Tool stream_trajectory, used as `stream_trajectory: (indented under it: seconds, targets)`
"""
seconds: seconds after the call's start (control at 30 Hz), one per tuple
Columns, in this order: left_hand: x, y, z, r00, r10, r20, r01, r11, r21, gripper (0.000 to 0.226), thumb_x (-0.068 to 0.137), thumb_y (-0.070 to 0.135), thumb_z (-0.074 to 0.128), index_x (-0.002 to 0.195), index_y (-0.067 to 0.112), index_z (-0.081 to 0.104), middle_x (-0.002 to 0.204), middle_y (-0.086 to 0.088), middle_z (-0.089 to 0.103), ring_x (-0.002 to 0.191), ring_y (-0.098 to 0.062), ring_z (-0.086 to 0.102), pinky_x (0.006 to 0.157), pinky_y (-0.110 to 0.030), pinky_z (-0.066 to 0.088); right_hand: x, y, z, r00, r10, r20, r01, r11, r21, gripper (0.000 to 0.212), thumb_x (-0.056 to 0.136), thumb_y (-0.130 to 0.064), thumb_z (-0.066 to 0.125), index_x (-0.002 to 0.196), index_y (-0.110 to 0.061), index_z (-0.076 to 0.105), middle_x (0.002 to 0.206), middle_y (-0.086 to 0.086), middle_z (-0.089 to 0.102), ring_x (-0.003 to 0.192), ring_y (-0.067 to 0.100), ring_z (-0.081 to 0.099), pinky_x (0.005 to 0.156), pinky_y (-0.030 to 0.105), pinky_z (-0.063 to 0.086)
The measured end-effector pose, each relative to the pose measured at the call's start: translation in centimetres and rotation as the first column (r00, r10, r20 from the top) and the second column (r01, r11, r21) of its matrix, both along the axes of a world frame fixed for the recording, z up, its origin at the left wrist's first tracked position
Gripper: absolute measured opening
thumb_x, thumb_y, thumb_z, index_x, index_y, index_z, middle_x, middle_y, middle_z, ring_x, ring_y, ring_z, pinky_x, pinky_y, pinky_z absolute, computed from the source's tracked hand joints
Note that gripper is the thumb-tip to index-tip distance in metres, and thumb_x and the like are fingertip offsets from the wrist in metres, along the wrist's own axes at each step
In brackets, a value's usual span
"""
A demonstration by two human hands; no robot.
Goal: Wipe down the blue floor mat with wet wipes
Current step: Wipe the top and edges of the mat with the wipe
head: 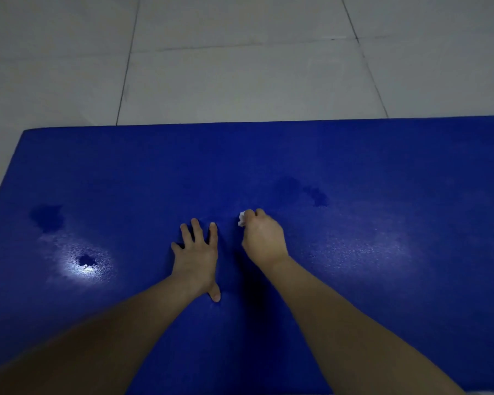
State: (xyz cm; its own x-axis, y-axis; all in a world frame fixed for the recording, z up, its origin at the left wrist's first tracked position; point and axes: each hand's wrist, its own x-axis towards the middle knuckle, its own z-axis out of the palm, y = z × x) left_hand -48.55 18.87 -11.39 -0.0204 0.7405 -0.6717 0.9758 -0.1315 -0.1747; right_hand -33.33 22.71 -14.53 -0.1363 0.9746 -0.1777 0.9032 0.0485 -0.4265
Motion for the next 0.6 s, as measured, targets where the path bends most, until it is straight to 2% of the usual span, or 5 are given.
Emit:
stream_trajectory:
  seconds: [0.07,0.2,0.4,0.5,0.6]
  targets:
    - [0.0,0.1,0.1,1.0,0.001,0.008,-0.001,1.0,-0.008,0.168,0.05,0.064,0.093,0.155,0.012,-0.028,0.161,-0.03,-0.025,0.15,-0.054,-0.011,0.118,-0.063,0.026,2.2,0.8,0.0,0.998,0.003,0.061,-0.003,1.0,0.008,0.022,0.096,-0.008,0.053,0.113,-0.019,0.061,0.11,0.004,0.062,0.084,0.021,0.061,0.062,0.029,0.041]
    - [-0.1,0.1,0.2,1.0,0.01,0.018,-0.009,1.0,-0.016,0.169,0.05,0.062,0.094,0.155,0.013,-0.028,0.16,-0.029,-0.026,0.15,-0.054,-0.011,0.118,-0.065,0.025,8.7,1.7,0.1,0.971,-0.215,0.107,0.213,0.977,0.034,0.027,0.087,-0.001,0.055,0.105,-0.019,0.064,0.111,0.004,0.064,0.088,0.028,0.066,0.062,0.029,0.04]
    - [-0.1,-0.1,0.0,1.0,0.008,0.021,-0.008,1.0,-0.009,0.169,0.049,0.062,0.094,0.155,0.013,-0.028,0.16,-0.029,-0.026,0.15,-0.054,-0.011,0.118,-0.064,0.025,18.9,1.2,0.6,0.805,-0.553,0.215,0.554,0.83,0.061,0.017,0.09,-0.004,0.055,0.106,-0.01,0.057,0.112,0.018,0.057,0.089,0.04,0.061,0.065,0.036,0.037]
    - [-0.1,0.0,-0.1,1.0,0.005,0.017,-0.005,1.0,-0.003,0.169,0.049,0.063,0.094,0.155,0.013,-0.028,0.16,-0.029,-0.025,0.15,-0.054,-0.011,0.118,-0.064,0.026,19.3,2.1,-0.1,0.746,-0.644,0.169,0.646,0.761,0.052,0.018,0.093,-0.004,0.056,0.111,-0.007,0.055,0.115,0.018,0.059,0.092,0.038,0.061,0.066,0.037,0.038]
    - [-0.2,0.0,-0.1,1.0,0.004,0.015,-0.004,1.0,0.003,0.169,0.049,0.063,0.094,0.156,0.013,-0.027,0.161,-0.029,-0.025,0.15,-0.054,-0.01,0.118,-0.064,0.025,15.8,3.4,-0.8,0.781,-0.621,0.073,0.616,0.784,0.074,0.022,0.091,-0.001,0.055,0.113,-0.006,0.054,0.115,0.017,0.061,0.093,0.038,0.063,0.067,0.039,0.045]
